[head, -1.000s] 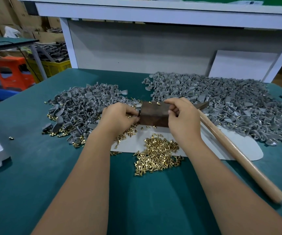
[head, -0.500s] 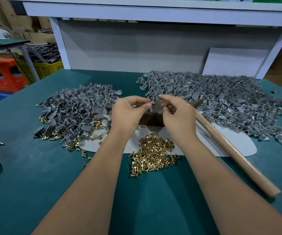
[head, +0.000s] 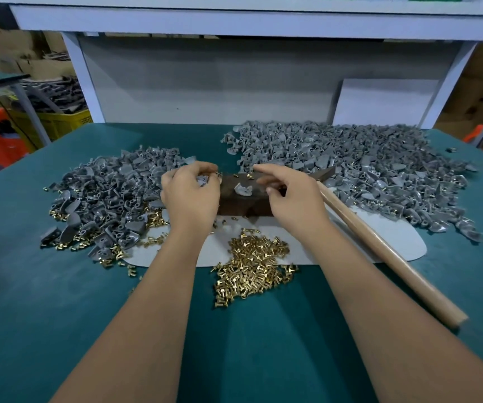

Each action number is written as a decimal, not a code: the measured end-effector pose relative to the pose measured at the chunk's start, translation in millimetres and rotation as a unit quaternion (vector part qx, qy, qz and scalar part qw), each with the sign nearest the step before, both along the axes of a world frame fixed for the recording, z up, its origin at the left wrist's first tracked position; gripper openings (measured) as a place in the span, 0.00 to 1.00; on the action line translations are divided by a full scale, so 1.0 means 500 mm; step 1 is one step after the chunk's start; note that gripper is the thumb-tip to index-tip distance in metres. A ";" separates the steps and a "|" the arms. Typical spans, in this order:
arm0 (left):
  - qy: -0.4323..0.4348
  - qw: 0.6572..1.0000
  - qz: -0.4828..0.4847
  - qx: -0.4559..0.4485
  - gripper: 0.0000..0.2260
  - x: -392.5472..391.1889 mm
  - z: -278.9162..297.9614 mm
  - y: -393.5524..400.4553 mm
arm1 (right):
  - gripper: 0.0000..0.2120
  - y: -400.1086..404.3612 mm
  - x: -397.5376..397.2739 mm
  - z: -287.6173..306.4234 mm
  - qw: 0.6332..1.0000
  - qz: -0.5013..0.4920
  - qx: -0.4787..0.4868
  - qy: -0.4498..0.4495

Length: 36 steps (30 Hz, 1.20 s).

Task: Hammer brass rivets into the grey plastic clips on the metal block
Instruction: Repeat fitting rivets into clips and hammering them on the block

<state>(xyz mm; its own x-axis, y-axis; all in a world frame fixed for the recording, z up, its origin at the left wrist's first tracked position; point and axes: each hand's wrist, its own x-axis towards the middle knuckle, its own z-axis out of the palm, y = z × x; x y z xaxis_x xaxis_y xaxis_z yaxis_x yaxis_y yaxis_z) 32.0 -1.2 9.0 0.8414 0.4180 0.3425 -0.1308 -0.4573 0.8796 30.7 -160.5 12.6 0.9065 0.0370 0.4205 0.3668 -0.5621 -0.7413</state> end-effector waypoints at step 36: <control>-0.030 0.980 -0.194 0.044 0.19 0.000 -0.012 -0.030 | 0.27 0.022 0.004 0.003 0.996 -0.018 0.084 -0.033</control>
<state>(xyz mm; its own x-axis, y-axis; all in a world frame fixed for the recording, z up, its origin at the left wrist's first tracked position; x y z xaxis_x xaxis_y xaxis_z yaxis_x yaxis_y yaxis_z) 32.0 -16.3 2.8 0.9085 0.0381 0.4162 -0.3596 -0.4361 0.8249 32.5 -149.3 14.0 0.8764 -0.0706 0.4764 0.3993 -0.4465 -0.8007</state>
